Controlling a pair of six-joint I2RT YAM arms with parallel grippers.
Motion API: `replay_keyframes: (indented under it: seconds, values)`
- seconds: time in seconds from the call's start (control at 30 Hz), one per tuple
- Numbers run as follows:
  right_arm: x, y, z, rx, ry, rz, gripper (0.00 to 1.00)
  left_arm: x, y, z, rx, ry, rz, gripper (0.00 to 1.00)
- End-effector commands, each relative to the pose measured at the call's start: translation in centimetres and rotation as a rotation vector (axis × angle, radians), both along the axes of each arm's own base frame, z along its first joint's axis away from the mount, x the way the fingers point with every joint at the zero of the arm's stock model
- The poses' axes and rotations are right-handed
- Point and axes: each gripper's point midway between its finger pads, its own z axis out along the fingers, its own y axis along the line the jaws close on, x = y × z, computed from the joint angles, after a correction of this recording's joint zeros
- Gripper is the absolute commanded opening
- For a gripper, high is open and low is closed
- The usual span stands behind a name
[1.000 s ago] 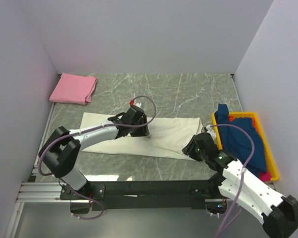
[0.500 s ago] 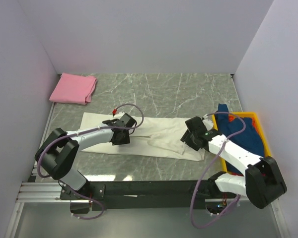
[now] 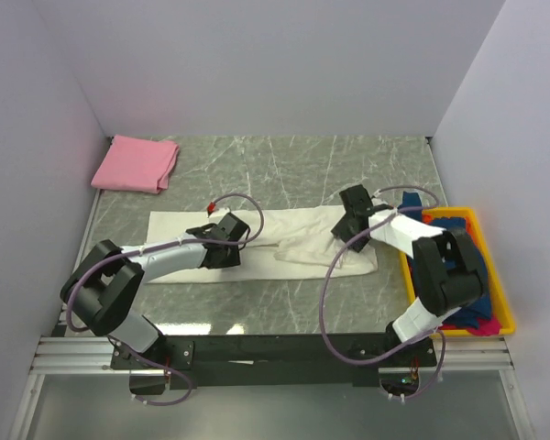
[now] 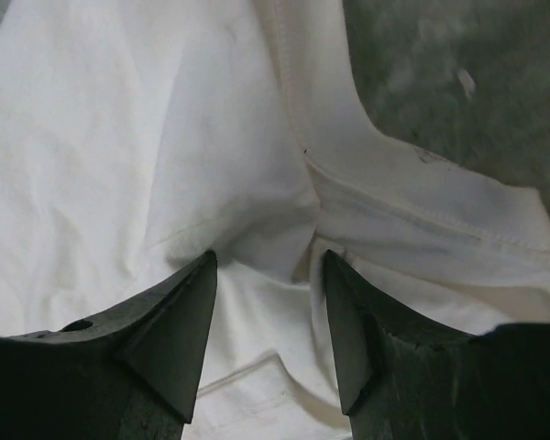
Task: Fold and stack the t-shirts
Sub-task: Fold the tshirt
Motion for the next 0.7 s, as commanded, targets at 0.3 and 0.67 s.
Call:
replay_keyframes:
  seconds: [0.3,0.67]
  values:
    - [13.4,2.0,1.8,-0.089,0.011,0.222,0.55,-6.0,-9.7,1.4,-0.374,0.127,-0.086,0.45]
    - [22.9,2.7,5.2,-0.257,-0.046,0.387,0.61,-4.9,-21.2,8.0,-0.608,0.096,-0.322,0.59]
